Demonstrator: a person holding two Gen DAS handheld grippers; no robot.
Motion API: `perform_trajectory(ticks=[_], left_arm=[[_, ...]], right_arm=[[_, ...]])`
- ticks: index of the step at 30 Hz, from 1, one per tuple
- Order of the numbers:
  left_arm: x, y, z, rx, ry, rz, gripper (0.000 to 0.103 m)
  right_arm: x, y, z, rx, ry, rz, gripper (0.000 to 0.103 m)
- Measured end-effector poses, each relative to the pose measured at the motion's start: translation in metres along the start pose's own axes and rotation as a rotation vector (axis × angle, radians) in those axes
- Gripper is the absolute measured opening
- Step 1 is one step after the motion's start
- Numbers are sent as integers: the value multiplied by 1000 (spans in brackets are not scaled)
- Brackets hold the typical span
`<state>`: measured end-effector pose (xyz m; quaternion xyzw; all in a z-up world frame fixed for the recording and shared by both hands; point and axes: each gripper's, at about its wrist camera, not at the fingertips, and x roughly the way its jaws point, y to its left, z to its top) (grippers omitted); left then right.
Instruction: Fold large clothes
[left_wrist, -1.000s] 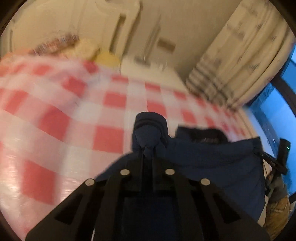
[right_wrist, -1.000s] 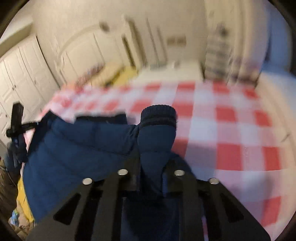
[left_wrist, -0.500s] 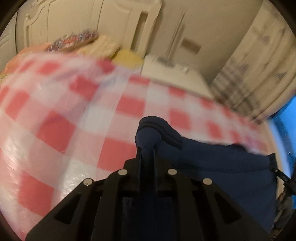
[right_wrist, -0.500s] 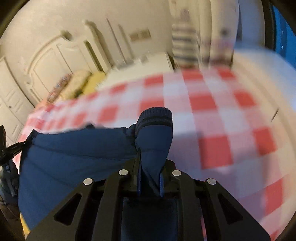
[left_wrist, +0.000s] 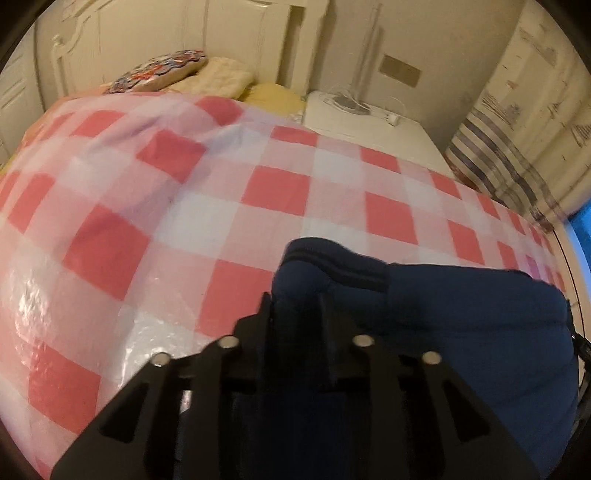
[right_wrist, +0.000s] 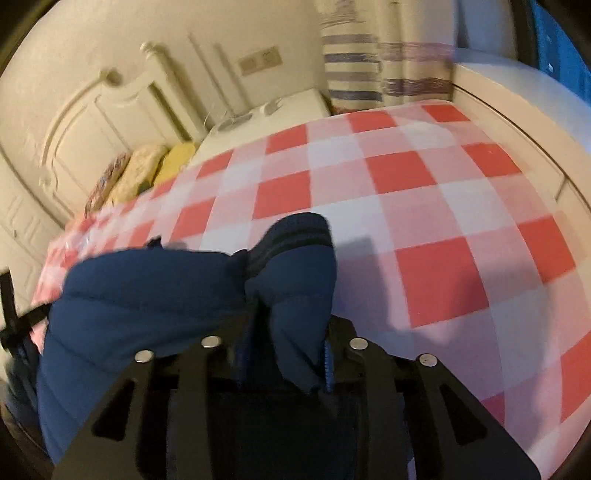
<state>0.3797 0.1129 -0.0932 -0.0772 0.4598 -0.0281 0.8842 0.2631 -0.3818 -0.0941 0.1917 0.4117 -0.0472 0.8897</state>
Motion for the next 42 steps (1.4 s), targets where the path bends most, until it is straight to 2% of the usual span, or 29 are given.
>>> perform_trajectory(ticks=[2, 3, 5, 6, 7, 8, 9, 12, 14, 15, 16, 20, 22, 25, 31, 42], left_arm=[[-18, 4, 3, -9, -67, 36, 57], [-32, 5, 4, -11, -127, 63, 63], [-70, 4, 4, -28, -294, 105, 86], [-85, 0, 2, -35, -355, 112, 91], [-104, -8, 1, -36, -428, 113, 100], [-115, -19, 2, -20, -448, 101, 101], [-119, -28, 4, -3, -441, 89, 101], [-117, -72, 9, 85, -350, 75, 101], [-102, -100, 7, 124, -299, 96, 101], [-94, -110, 7, 139, -279, 100, 101], [-84, -121, 6, 160, -253, 105, 101], [-43, -146, -3, 232, -147, 142, 101], [-20, -158, -9, 303, -121, 196, 101], [12, -155, -16, 312, -39, 196, 101], [25, -147, -22, 288, -46, 178, 101], [27, -143, -21, 267, -53, 148, 101]], right_arm=[[-10, -1, 2, 6, 8, -19, 26], [-19, 0, 5, 6, 8, -32, 27], [-45, 7, 11, 7, -44, -47, 27], [-55, 13, 13, 2, -72, -47, 31], [-65, 21, 16, -8, -99, -36, 54], [-74, 36, 19, -27, -130, -31, 73], [-79, 49, 22, -44, -156, -30, 98], [-81, 103, 18, -184, -217, -17, 98], [-65, 133, 15, -254, -189, -40, 98], [-57, 141, 14, -267, -168, -46, 92], [-44, 151, 11, -287, -136, -57, 82], [-5, 173, 0, -365, -62, -123, 77], [13, 174, -8, -380, -27, -159, 77], [33, 165, -11, -350, 22, -137, 78], [49, 160, -11, -335, 79, -90, 85], [52, 162, -15, -337, 71, -91, 88]])
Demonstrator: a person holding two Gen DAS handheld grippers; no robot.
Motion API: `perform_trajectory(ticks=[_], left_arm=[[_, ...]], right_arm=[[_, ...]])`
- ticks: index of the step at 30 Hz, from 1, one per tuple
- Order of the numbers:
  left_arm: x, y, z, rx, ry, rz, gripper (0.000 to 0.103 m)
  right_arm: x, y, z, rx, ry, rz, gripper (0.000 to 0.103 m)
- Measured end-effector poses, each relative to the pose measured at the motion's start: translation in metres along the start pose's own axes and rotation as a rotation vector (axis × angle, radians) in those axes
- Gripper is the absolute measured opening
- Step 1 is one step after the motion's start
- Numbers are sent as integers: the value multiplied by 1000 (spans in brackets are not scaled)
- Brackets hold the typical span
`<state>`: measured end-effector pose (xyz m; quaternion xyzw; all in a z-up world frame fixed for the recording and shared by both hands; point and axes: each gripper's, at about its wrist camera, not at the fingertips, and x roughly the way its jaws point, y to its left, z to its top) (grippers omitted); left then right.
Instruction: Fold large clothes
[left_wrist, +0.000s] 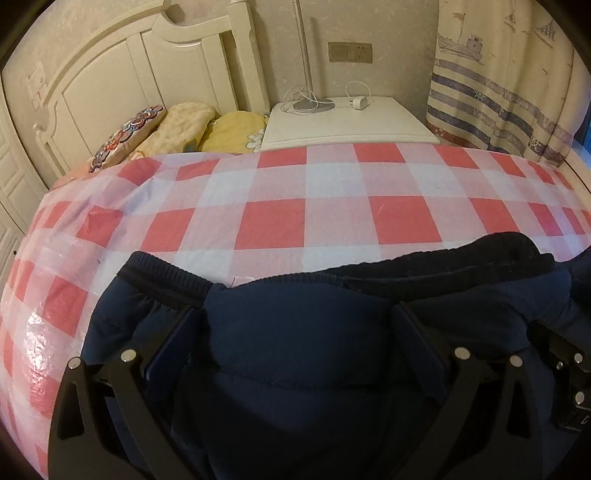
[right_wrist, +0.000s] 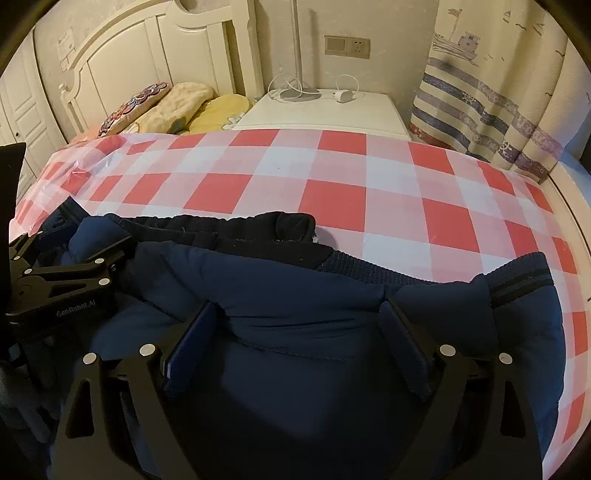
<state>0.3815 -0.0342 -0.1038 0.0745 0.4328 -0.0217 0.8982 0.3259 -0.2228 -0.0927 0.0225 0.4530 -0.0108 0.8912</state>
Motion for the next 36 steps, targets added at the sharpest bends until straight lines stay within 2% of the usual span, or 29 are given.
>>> perform_trajectory(ticks=[9, 13, 14, 16, 17, 19, 20, 22, 23, 24, 26, 33, 35, 36], left_arm=[[0, 1, -1, -13, -13, -10, 101], [-1, -1, -3, -2, -19, 3, 101], [-1, -1, -3, -2, -21, 5, 101], [-1, -1, -3, -4, -21, 2, 101], [-1, -1, -3, -4, -21, 2, 101], [-1, 0, -3, -4, -22, 2, 101], [-1, 0, -2, -5, -22, 0, 101], [0, 1, -2, -10, -19, -7, 101], [0, 3, -2, -14, -18, -14, 101], [1, 4, -1, -23, -16, -27, 101], [1, 6, -1, -31, -12, -37, 101], [2, 6, 1, -23, 4, -33, 101], [-7, 11, 4, -38, 14, -29, 101], [-16, 15, 5, -45, -5, -26, 101]], right_arm=[[3, 2, 1, -4, 3, -33, 88], [-7, -1, 8, 16, 47, -25, 89], [-15, -2, 9, 32, 34, -21, 89], [-45, -7, 14, 53, -64, -10, 89], [-57, -16, 17, 71, -103, -45, 89], [-62, -36, 20, 102, -113, -95, 89], [-61, -48, 20, 118, -106, -116, 90], [-38, -75, 9, 151, -34, -145, 91], [-25, -83, 2, 161, 5, -140, 91], [-10, -96, -8, 214, 29, -68, 92], [-11, -106, -9, 265, 5, -25, 93], [-9, -103, -11, 251, -5, -24, 96], [-8, -101, -12, 244, -5, -32, 95], [-8, -100, -12, 244, -5, -33, 95]])
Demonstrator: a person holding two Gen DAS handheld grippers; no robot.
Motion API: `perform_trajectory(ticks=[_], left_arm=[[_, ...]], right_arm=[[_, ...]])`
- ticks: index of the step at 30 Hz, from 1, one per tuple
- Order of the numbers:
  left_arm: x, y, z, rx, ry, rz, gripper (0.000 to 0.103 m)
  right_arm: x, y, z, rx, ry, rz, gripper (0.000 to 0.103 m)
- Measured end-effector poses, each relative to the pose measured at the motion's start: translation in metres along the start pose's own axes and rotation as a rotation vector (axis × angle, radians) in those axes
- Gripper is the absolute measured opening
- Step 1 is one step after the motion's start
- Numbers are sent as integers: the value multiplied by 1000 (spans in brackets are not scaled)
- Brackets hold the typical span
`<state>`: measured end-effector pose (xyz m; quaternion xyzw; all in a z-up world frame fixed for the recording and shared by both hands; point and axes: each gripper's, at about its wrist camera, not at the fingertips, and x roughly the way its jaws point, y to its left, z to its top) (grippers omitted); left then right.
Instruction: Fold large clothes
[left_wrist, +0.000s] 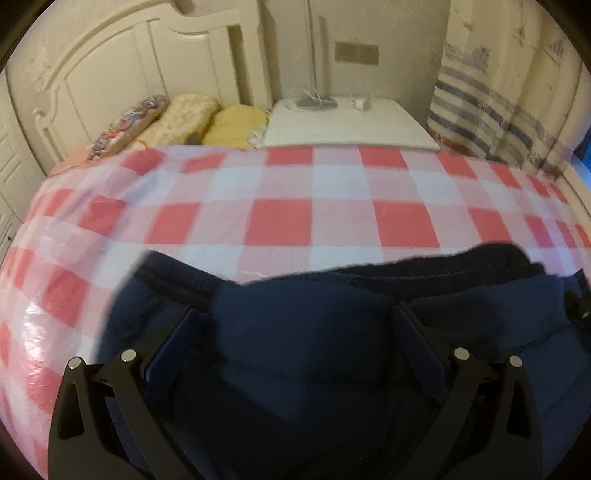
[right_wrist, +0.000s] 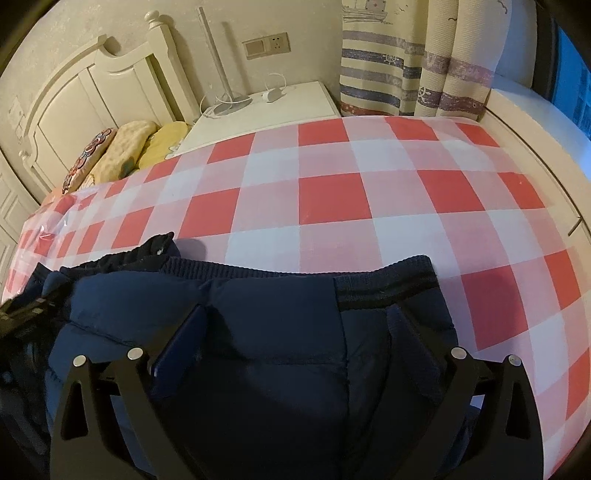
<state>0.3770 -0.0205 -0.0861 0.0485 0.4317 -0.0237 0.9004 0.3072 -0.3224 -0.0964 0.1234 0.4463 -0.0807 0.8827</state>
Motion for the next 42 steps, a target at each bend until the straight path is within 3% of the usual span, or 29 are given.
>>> perform_trajectory(ticks=[4, 7, 9, 12, 16, 18, 21, 23, 25, 28, 33, 35, 37, 39, 41, 42], left_arm=[[-28, 38, 6, -49, -87, 40, 101], [-3, 70, -2, -84, -16, 50, 101], [21, 91, -11, -189, 81, -46, 101], [23, 101, -11, -254, 67, -35, 101], [16, 93, -13, -222, 21, 50, 101], [12, 89, -13, -201, -2, 85, 101], [10, 84, -12, -177, -11, 120, 101], [9, 84, -12, -174, -11, 125, 101], [6, 84, -13, -178, -20, 130, 101], [4, 85, -15, -187, -27, 133, 101], [4, 80, -11, -164, -17, 155, 101], [-10, 71, -7, -129, -50, 182, 100], [-31, 63, -2, -130, -106, 139, 100], [-47, 46, 4, -122, -152, 46, 101], [-38, 26, 7, -71, -120, 23, 101], [-20, 13, 5, -29, -67, 35, 101]], right_arm=[[0, -1, 0, 5, -5, 6, 95], [0, 0, -1, 2, -5, 2, 95], [0, 1, -1, 5, -5, 4, 95], [0, 0, -1, 1, -4, -1, 95], [-3, 6, 3, -20, 16, -39, 95], [-19, 17, 5, -34, -24, -86, 95], [-49, 58, 7, -101, -105, -8, 95], [-58, 92, 7, -191, -134, -3, 95], [-46, 127, 4, -289, -109, -16, 95], [7, 141, -8, -325, 20, -81, 96], [13, 127, -9, -264, 11, -12, 96], [14, 130, -10, -278, 1, -20, 98], [13, 132, -11, -285, -6, -26, 98], [13, 131, -10, -284, -9, -23, 98], [10, 133, -13, -281, -12, -19, 98], [10, 132, -13, -280, -15, -17, 98]])
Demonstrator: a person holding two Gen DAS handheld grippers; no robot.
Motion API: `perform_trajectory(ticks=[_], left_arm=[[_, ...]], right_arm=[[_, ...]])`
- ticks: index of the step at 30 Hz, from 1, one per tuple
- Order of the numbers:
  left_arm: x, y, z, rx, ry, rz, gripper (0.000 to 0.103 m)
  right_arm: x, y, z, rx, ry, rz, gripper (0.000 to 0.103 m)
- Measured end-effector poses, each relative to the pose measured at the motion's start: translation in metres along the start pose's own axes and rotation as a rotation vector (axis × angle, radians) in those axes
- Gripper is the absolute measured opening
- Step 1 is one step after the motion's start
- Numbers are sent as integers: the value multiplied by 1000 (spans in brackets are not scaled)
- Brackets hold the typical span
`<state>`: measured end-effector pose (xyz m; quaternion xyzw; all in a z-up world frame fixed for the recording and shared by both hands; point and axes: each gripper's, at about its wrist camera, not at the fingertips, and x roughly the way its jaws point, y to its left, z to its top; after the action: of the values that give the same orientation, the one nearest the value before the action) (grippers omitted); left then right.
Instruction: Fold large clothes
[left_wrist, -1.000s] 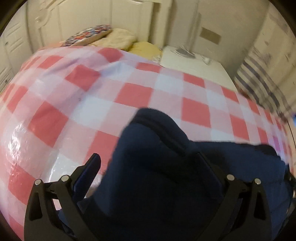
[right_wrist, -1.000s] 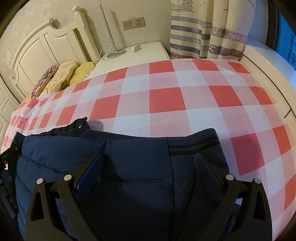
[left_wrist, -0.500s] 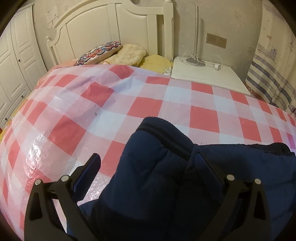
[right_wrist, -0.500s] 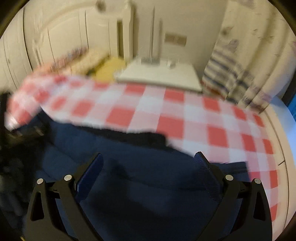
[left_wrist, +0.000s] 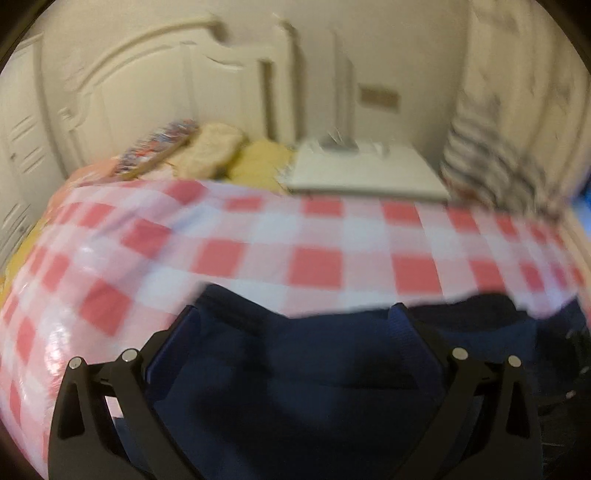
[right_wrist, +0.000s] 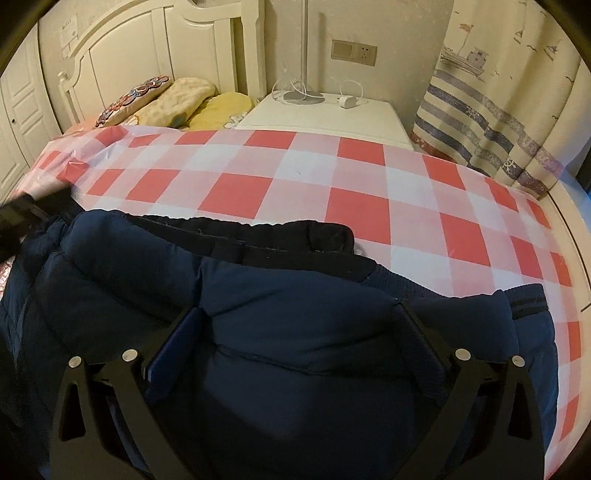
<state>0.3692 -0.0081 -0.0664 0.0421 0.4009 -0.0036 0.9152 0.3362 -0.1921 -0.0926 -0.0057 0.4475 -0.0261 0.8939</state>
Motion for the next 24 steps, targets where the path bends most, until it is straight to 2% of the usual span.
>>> perform_trajectory(ticks=[2, 6, 9, 12, 14, 17, 20, 22, 24], left_arm=[[29, -12, -8, 37, 90, 24, 101], [35, 1, -10, -34, 95, -54, 101], [32, -2, -14, -24, 71, -42, 101], [32, -3, -16, -21, 59, -38, 101], [33, 0, -15, -30, 60, -49, 101], [31, 3, -15, -43, 55, -66, 101], [5, 14, -14, -87, 2, -64, 99], [-25, 18, -18, -122, -40, -137, 100], [-50, 10, -26, -93, -54, -186, 100]], right_arm=[[-1, 0, 0, 3, -4, 6, 98], [-1, -1, 0, 5, -2, 6, 98], [-6, -8, 2, 29, 15, 57, 98], [-41, -17, -2, 85, -19, 86, 97], [-73, -15, -13, 37, -58, 75, 97], [-98, -13, -35, -21, -81, 40, 98], [-103, -21, -56, -14, -74, 12, 98], [-104, -26, -65, 1, -75, 31, 98], [-104, -25, -69, 1, -73, 24, 98]])
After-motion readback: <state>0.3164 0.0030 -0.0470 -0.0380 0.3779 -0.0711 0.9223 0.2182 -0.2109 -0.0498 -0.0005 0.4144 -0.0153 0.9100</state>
